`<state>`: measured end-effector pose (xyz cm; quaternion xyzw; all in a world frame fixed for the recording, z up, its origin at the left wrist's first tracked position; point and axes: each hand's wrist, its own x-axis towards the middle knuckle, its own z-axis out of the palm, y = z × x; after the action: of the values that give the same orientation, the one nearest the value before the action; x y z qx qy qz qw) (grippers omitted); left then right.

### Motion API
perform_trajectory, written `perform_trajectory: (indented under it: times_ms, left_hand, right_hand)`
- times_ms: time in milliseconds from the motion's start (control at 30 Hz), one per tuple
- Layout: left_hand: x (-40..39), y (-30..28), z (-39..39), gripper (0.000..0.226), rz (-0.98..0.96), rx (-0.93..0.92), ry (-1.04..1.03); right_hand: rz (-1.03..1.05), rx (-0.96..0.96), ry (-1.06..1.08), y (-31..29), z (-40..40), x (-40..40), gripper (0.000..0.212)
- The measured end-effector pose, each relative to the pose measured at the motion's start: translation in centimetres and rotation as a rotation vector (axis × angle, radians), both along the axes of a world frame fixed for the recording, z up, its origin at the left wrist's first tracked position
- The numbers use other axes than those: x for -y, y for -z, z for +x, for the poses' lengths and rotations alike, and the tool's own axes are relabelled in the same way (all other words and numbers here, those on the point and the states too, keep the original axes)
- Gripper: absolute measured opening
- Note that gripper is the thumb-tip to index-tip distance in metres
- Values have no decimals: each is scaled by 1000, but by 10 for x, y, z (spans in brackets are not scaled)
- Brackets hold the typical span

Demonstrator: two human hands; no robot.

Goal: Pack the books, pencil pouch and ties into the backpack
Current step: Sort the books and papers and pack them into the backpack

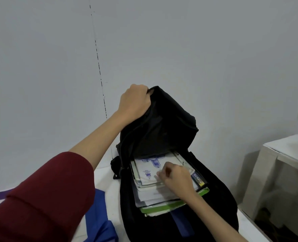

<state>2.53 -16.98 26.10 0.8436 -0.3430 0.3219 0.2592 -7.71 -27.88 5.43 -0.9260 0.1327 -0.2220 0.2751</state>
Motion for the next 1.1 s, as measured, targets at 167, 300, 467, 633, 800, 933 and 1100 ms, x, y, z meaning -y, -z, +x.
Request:
perform_trajectory:
  times_ms: [167,300,467,633,800,933,1100]
  left_hand:
    - [2,1,1,34,-1,15,7]
    - [-1,0,2,33,-3,24,11]
    - [-2,2,3,39,-4,12,23]
    - [1,2,6,42,-14,1,33]
    - [4,2,10,45,-40,-14,30]
    - [4,4,10,45,-44,-29,31]
    - [-2,6,8,46,-39,-31,33]
  right_hand:
    - [-373,-238,-96,17,4,4,48]
    - [-274,-222,-59,20,23,11,53]
    - [-253,-217,-21,21,43,14,39]
    - [-298,-132,4,26,49,4,39]
    - [-336,-138,35,25,51,-1,38]
    - [-414,-143,58,22,50,-6,41]
    - [-489,-38,115,34,36,-5,38]
